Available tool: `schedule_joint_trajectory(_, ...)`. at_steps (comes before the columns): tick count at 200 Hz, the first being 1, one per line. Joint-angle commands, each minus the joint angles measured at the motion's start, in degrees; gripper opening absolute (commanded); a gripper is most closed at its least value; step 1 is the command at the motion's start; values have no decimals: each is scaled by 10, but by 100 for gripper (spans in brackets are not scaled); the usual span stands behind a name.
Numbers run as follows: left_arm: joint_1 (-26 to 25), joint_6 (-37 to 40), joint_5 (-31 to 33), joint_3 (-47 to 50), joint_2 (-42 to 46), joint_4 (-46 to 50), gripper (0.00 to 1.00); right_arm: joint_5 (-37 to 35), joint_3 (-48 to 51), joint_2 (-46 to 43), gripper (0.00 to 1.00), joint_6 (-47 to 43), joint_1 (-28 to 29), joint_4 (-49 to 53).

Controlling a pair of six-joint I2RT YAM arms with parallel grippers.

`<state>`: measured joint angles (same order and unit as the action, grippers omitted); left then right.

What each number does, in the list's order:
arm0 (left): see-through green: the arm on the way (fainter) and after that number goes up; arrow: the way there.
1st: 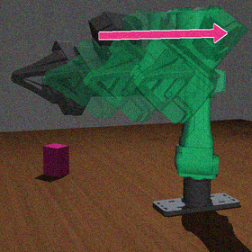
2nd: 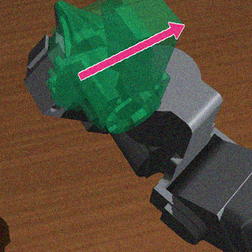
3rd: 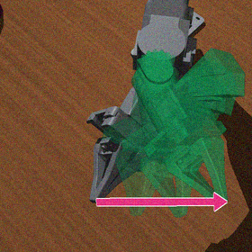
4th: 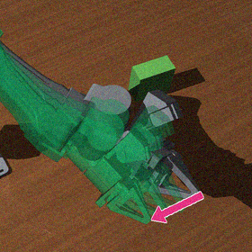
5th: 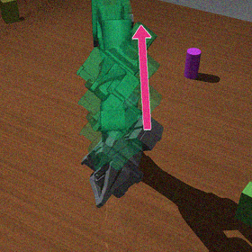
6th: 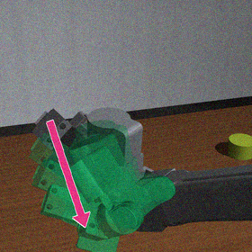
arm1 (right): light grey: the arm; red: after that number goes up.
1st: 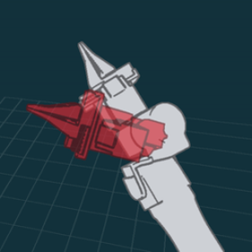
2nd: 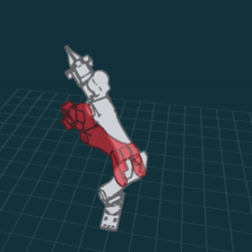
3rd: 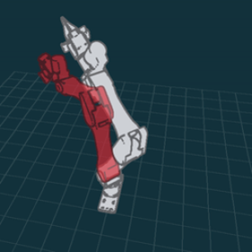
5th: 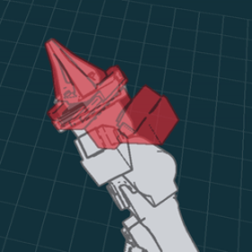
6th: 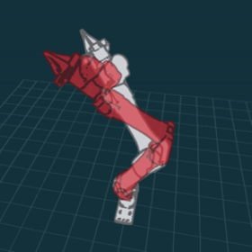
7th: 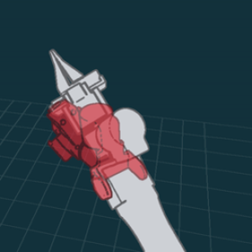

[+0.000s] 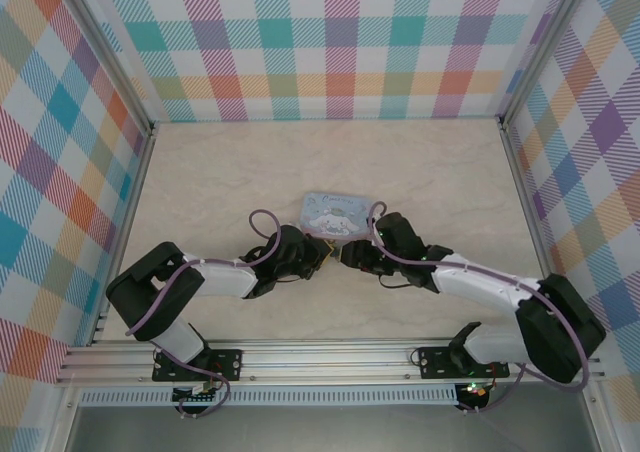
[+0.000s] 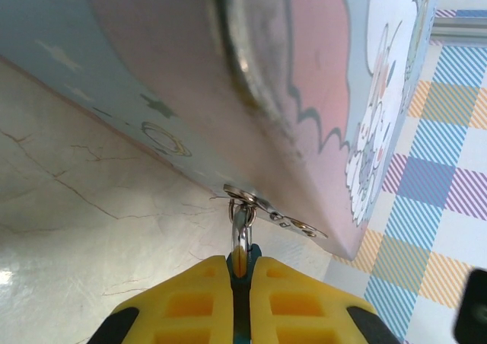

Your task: Unlock a padlock with a key

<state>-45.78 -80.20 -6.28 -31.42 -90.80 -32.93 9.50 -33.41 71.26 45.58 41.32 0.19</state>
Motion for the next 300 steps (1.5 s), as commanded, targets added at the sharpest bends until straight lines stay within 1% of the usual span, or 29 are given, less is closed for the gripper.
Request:
schedule_joint_trajectory(1, -9, -13, 12, -19, 14, 4, 0, -71, -9, -46, 53, -159, -1, 66)
schedule_joint_trajectory(16, -9, -21, 12, -24, 16, 17, 0, -94, -8, -84, 60, -240, 6, 58)
schedule_joint_trajectory(39, -9, -32, 13, -28, 19, 28, 0, -116, 5, -139, 67, -382, 34, 8)
schedule_joint_trajectory(70, -9, -41, 17, -28, 25, 37, 0, -153, 22, -171, 67, -592, 66, -18)
schedule_joint_trajectory(82, -8, -47, 15, -28, 25, 38, 0, -177, 29, -173, 67, -656, 80, -25)
schedule_joint_trajectory(92, -8, -51, 13, -28, 25, 38, 0, -222, 35, -168, 69, -700, 97, -34)
schedule_joint_trajectory(102, -7, -53, 12, -28, 25, 37, 0, -251, 37, -159, 69, -741, 112, -32)
schedule_joint_trajectory(121, -5, -57, 12, -28, 27, 38, 0, -334, 44, -121, 67, -810, 148, -39)
schedule_joint_trajectory(132, -4, -59, 12, -28, 29, 38, 0, -370, 51, -96, 67, -838, 164, -55)
schedule_joint_trajectory(145, -3, -59, 12, -28, 30, 36, 0, -395, 61, -72, 65, -859, 180, -81)
schedule_joint_trajectory(151, -3, -58, 11, -29, 30, 36, 0, -403, 64, -61, 63, -863, 184, -97)
schedule_joint_trajectory(177, -2, -58, 7, -35, 30, 41, 0, -401, 71, -16, 62, -852, 191, -148)
schedule_joint_trajectory(199, -3, -58, 7, -36, 31, 45, 0, -398, 72, 19, 58, -842, 194, -185)
schedule_joint_trajectory(250, -2, -60, 6, -41, 34, 51, 0, -368, 69, 66, 43, -822, 195, -232)
schedule_joint_trajectory(300, -2, -62, 3, -40, 36, 53, 0, -367, 69, 102, 31, -809, 195, -273)
